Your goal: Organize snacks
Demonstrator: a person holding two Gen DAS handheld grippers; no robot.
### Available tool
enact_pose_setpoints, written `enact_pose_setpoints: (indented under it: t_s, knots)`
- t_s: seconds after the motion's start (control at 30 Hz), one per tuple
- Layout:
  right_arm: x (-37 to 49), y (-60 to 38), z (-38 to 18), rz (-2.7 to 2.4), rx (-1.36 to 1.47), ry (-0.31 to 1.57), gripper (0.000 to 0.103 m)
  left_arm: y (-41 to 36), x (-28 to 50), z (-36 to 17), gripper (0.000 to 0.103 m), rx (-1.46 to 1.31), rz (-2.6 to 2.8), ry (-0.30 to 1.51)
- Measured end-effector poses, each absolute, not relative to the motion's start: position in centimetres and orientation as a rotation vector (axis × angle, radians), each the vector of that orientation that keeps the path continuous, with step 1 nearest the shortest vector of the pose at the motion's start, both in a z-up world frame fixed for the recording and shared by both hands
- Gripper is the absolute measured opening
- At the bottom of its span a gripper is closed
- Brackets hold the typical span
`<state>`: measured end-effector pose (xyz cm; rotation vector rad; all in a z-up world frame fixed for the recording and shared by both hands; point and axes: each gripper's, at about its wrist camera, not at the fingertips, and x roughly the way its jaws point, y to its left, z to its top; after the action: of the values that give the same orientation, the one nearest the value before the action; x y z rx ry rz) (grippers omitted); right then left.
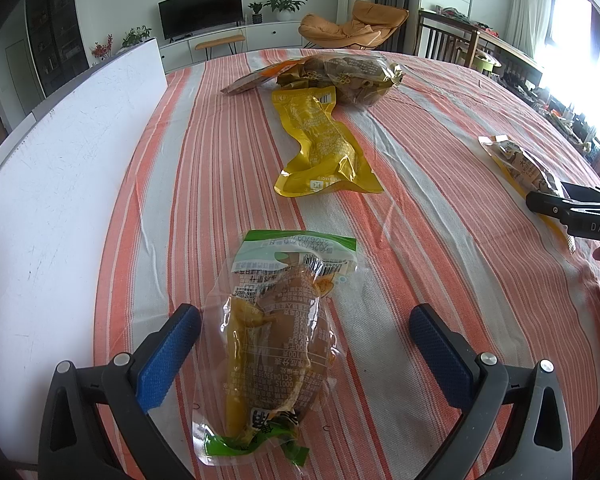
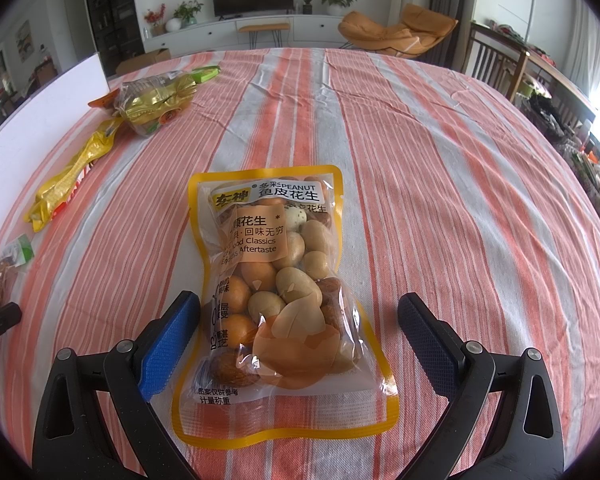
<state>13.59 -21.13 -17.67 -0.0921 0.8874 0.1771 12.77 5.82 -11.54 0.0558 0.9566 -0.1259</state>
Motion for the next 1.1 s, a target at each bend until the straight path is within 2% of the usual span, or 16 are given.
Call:
enact_pose_setpoints:
  t_s: [0.57,0.67,0.93,1.1]
  knots:
    - [13.6,-21.1,-17.7,0.178,-0.091,0.887,0.100,5.8,12.7,-11.3,0.103,0.057,-0.129,0.960]
    - [13.6,-21.1,-17.7,0.178,-0.091,0.887,0.100,6.0,13.0,-11.0,0.103,0.076,-0.181,1.019]
    - [13.8,-21.3,-17.7,0.185,-0.090,0.903,0.103,9.4,14.2,-9.8,0.103,-0.146,-0.330,1.082]
    - [15.8,-21.0,-17.3,0.214,-0.121,1.040,0.103,8.0,14.6,-9.9,0.101,-0.043,-0.292,1.110]
